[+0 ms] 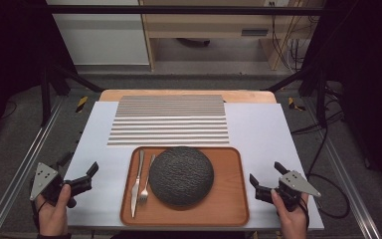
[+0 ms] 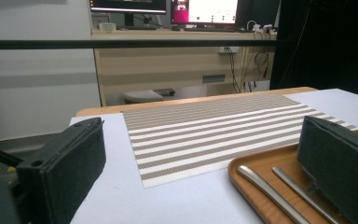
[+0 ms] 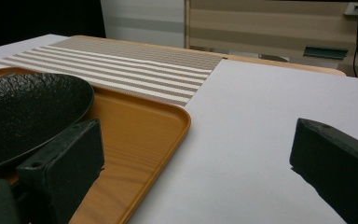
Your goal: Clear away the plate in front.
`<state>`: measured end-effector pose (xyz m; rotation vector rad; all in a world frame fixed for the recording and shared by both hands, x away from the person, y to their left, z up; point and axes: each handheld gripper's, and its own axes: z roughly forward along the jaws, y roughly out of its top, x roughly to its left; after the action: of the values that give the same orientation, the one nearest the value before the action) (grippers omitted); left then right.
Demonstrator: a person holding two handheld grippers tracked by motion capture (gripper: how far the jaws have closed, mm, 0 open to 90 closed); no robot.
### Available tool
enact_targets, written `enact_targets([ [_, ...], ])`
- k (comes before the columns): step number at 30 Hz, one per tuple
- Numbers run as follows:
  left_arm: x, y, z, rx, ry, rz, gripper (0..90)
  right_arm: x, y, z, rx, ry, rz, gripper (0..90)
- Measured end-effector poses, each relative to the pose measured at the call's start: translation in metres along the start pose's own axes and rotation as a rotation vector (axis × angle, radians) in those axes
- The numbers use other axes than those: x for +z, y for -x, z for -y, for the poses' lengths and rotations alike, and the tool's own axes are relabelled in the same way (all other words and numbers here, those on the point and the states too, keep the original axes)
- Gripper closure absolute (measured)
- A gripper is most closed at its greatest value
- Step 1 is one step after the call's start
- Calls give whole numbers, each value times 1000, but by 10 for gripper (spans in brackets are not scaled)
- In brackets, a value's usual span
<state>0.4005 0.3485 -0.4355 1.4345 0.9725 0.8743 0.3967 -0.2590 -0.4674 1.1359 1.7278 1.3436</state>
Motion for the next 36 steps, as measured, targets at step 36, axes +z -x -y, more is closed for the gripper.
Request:
enact_targets([
  [36, 14, 17, 24, 26, -60, 113, 16, 3, 2, 3, 12, -17, -36, 36],
])
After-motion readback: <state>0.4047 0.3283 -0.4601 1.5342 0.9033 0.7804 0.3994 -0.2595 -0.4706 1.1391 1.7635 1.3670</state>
